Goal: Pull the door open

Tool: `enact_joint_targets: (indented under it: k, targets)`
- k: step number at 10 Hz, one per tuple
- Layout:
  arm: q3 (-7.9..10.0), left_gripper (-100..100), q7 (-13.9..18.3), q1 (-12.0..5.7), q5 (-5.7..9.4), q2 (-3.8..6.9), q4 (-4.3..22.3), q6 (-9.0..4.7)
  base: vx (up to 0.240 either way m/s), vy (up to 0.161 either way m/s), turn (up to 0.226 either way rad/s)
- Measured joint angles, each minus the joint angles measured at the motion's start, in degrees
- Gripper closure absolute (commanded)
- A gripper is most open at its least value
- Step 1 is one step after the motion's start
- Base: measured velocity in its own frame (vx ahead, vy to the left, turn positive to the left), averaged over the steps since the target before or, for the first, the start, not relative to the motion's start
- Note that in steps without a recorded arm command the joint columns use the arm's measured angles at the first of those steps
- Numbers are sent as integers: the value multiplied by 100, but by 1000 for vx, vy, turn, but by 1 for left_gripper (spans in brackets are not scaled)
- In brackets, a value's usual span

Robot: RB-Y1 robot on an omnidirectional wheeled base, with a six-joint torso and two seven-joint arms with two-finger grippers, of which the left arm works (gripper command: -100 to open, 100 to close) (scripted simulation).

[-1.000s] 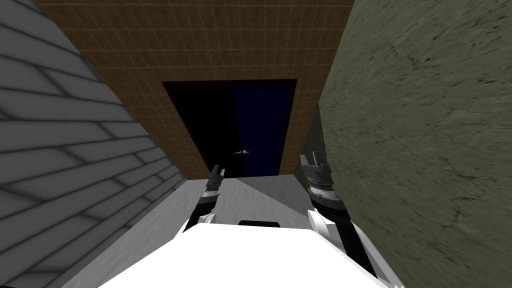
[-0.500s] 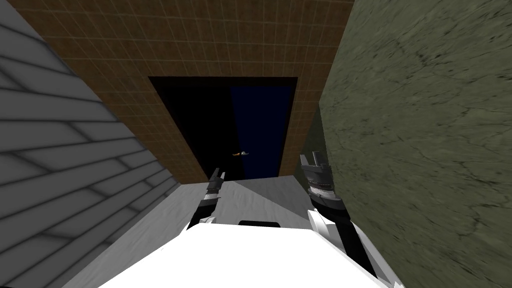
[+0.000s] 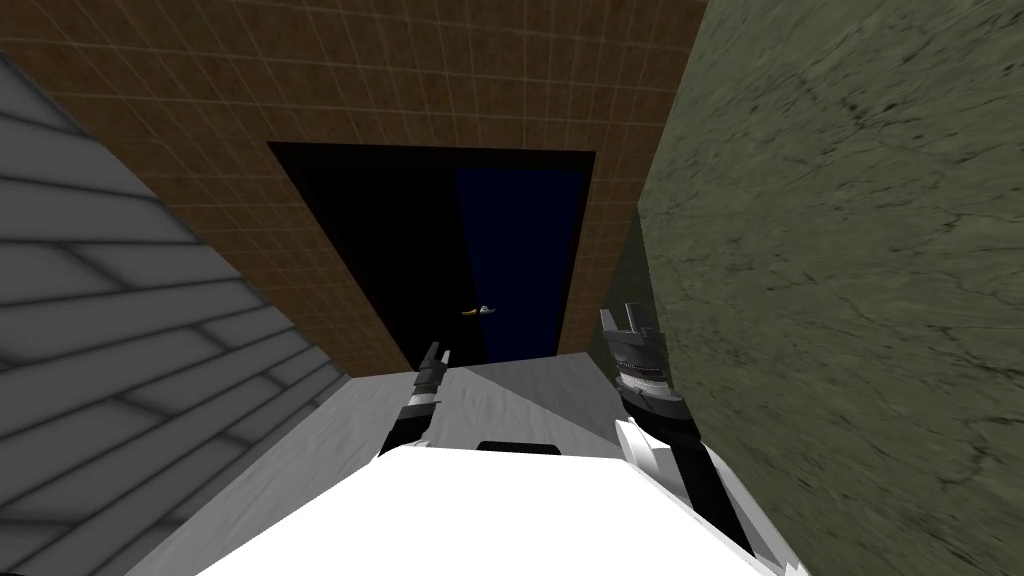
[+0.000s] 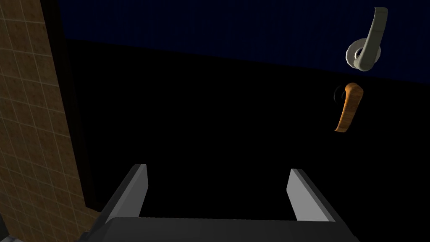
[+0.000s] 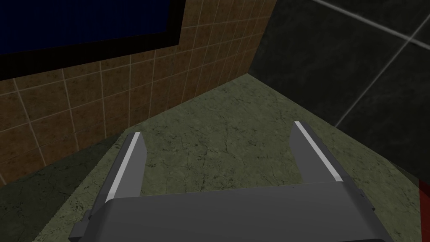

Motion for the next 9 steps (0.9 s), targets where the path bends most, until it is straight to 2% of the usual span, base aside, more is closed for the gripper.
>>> enact_joint_targets:
  k: [3, 5, 9]
  targets:
    - [-46, -100, -19, 11, 141, 72, 421, -223, 114, 31, -70]
    - [-47, -100, -24, -2, 256, 143, 639, -289, 112, 34, -55]
    - [-90, -100, -50, -46, 419, 222, 1149, -514, 105, 34, -56]
